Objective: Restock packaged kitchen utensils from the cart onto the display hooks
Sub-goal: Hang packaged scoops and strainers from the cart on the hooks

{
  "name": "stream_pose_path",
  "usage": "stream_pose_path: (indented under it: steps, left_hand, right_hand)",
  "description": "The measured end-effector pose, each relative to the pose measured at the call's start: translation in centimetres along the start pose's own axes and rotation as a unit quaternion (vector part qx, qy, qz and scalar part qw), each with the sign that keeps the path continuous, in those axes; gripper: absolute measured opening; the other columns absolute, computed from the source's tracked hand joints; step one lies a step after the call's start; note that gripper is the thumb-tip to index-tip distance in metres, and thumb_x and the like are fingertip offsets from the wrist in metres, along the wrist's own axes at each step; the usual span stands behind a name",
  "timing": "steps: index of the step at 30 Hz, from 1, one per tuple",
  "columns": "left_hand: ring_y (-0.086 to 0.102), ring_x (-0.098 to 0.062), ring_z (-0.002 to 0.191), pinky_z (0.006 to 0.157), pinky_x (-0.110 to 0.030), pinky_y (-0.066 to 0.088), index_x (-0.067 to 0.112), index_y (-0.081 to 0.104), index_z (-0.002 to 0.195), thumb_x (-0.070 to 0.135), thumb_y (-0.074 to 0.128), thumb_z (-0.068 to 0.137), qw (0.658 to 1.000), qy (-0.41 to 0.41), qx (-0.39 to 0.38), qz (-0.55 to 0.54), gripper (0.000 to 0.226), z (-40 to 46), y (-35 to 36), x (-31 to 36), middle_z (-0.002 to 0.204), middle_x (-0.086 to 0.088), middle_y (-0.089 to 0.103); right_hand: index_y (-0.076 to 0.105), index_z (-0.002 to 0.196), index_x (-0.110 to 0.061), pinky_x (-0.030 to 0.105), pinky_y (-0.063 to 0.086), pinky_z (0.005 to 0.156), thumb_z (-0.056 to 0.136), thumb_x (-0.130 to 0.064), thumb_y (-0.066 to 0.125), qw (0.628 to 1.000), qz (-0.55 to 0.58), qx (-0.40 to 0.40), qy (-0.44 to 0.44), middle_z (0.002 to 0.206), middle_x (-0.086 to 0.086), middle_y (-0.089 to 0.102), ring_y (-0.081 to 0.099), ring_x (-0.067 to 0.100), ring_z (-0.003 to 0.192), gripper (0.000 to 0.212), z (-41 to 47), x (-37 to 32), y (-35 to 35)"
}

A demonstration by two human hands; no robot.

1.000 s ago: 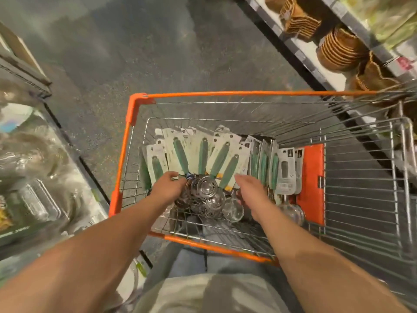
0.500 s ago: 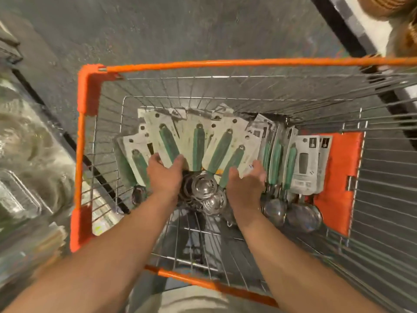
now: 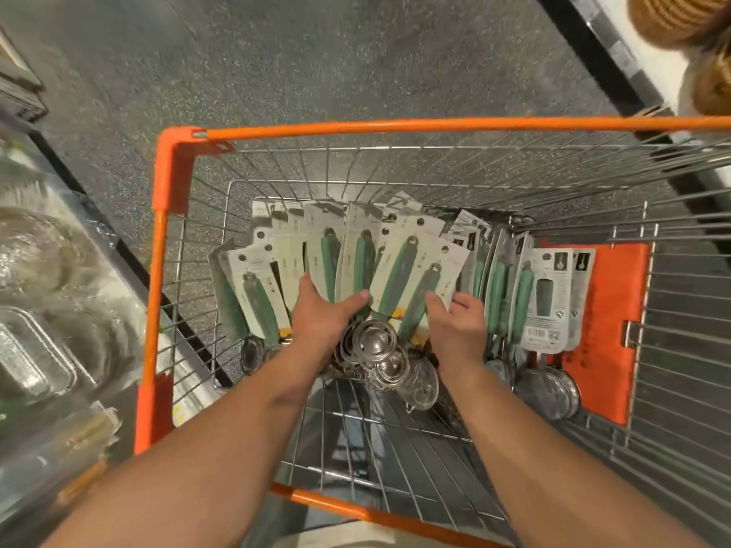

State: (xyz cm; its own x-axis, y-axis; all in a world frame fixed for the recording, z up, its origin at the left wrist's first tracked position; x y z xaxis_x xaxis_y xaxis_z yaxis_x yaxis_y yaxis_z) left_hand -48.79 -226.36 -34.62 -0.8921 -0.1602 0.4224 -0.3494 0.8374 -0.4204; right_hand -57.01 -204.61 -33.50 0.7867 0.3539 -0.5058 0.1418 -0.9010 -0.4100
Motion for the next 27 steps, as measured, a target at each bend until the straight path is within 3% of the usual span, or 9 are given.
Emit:
stream_pose_path:
  steps: [2, 5, 8, 10, 14, 18, 21, 24, 27]
  left_hand:
    - [0.045, -0.037, 0.140, 0.114, -0.046, 0.042, 0.008, 0.027, 0.155, 0.047, 0.090, 0.075, 1.000, 0.000, -0.006, 0.018, 0.110, 0.1, 0.6, -0.1, 0.153, -0.018, 0.045]
    - [0.046, -0.038, 0.139, 0.112, -0.045, 0.042, 0.007, 0.029, 0.153, 0.046, 0.090, 0.076, 0.999, -0.003, -0.016, 0.034, 0.106, -0.1, 1.3, 0.0, 0.153, -0.018, 0.046]
    - [0.041, -0.038, 0.143, 0.113, -0.043, 0.038, 0.007, 0.023, 0.157, 0.043, 0.090, 0.076, 0.999, -0.006, -0.034, 0.017, 0.111, -0.2, 1.6, -0.6, 0.158, -0.018, 0.040]
    - [0.040, -0.037, 0.144, 0.114, -0.045, 0.038, 0.008, 0.019, 0.159, 0.041, 0.092, 0.074, 0.999, -0.010, -0.041, -0.004, 0.117, -0.2, 1.5, -1.1, 0.160, -0.018, 0.037]
    - [0.045, -0.038, 0.139, 0.113, -0.052, 0.044, 0.009, 0.019, 0.159, 0.045, 0.095, 0.067, 0.998, -0.018, -0.057, -0.023, 0.125, -0.5, 1.3, -1.5, 0.158, -0.018, 0.038]
    - [0.055, -0.040, 0.129, 0.104, -0.058, 0.052, 0.021, 0.027, 0.155, 0.061, 0.094, 0.043, 0.996, -0.025, -0.062, -0.057, 0.137, -0.6, 1.2, -1.9, 0.152, -0.017, 0.045]
    - [0.061, -0.038, 0.122, 0.099, -0.057, 0.056, 0.021, 0.032, 0.152, 0.059, 0.094, 0.043, 0.994, -0.033, -0.074, -0.076, 0.131, -0.7, 1.4, -2.2, 0.147, -0.014, 0.050]
    - [0.063, -0.035, 0.119, 0.099, -0.055, 0.056, 0.018, 0.034, 0.152, 0.049, 0.093, 0.053, 0.990, -0.042, -0.094, -0.095, 0.119, -1.5, 1.7, -2.2, 0.145, -0.011, 0.054]
    - [0.071, -0.030, 0.108, 0.097, -0.052, 0.057, 0.011, 0.050, 0.139, 0.020, 0.086, 0.076, 0.982, -0.041, -0.118, -0.144, 0.074, -2.1, 2.6, -2.4, 0.122, -0.008, 0.071]
  right_hand:
    - [0.051, 0.145, -0.007, 0.017, 0.044, 0.085, 0.099, -0.034, 0.068, 1.000, -0.010, -0.013, -0.015, 0.141, 0.012, 0.058, 0.054, 0.018, 0.115, 0.056, 0.4, -0.2, -0.6]
    - [0.053, 0.143, -0.010, 0.036, 0.048, 0.102, 0.099, -0.038, 0.067, 0.997, -0.038, 0.019, -0.070, 0.135, 0.010, 0.062, 0.059, 0.025, 0.123, 0.054, -0.2, -0.9, -1.6]
    - [0.056, 0.135, -0.014, 0.040, 0.053, 0.098, 0.100, -0.032, 0.064, 0.990, -0.052, 0.061, -0.117, 0.120, 0.004, 0.064, 0.064, 0.016, 0.105, 0.040, -1.3, -1.4, -2.2]
    - [0.057, 0.136, -0.015, 0.034, 0.050, 0.097, 0.103, -0.030, 0.058, 0.995, -0.048, 0.029, -0.088, 0.112, -0.004, 0.066, 0.061, 0.007, 0.097, 0.036, -1.8, -0.9, -1.5]
    - [0.042, 0.151, -0.017, 0.033, 0.038, 0.098, 0.104, -0.039, 0.054, 0.999, -0.021, -0.047, 0.001, 0.124, -0.007, 0.053, 0.050, 0.017, 0.113, 0.054, -1.5, 0.8, 0.9]
    - [0.044, 0.148, -0.012, 0.036, 0.041, 0.098, 0.102, -0.045, 0.058, 0.996, -0.054, -0.076, 0.002, 0.127, 0.000, 0.055, 0.049, 0.019, 0.114, 0.058, -0.6, 0.7, 1.9]
    - [0.050, 0.143, -0.011, 0.037, 0.045, 0.099, 0.101, -0.046, 0.060, 0.993, -0.083, -0.077, -0.009, 0.124, 0.003, 0.059, 0.053, 0.021, 0.112, 0.056, -0.3, 0.4, 1.8]
    - [0.059, 0.133, -0.021, 0.041, 0.048, 0.103, 0.094, -0.058, 0.060, 0.992, -0.107, -0.069, -0.027, 0.129, 0.004, 0.059, 0.056, 0.023, 0.115, 0.054, -0.7, 0.1, 1.7]
    - [0.068, 0.107, -0.033, 0.050, 0.044, 0.109, 0.084, -0.069, 0.057, 0.988, -0.134, -0.061, -0.043, 0.128, -0.001, 0.058, 0.054, 0.023, 0.119, 0.044, -1.3, 0.4, 2.0]
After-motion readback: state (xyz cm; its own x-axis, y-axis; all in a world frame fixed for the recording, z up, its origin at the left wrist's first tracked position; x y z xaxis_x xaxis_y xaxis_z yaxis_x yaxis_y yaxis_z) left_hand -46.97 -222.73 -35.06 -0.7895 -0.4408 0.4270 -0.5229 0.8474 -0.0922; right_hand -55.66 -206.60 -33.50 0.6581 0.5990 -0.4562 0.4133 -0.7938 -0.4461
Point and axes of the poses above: each hand's wrist, its own z-axis towards the middle knuckle, its own y-axis out of the palm, x = y × z, the point moved 7 cm from there along z, towards the middle knuckle
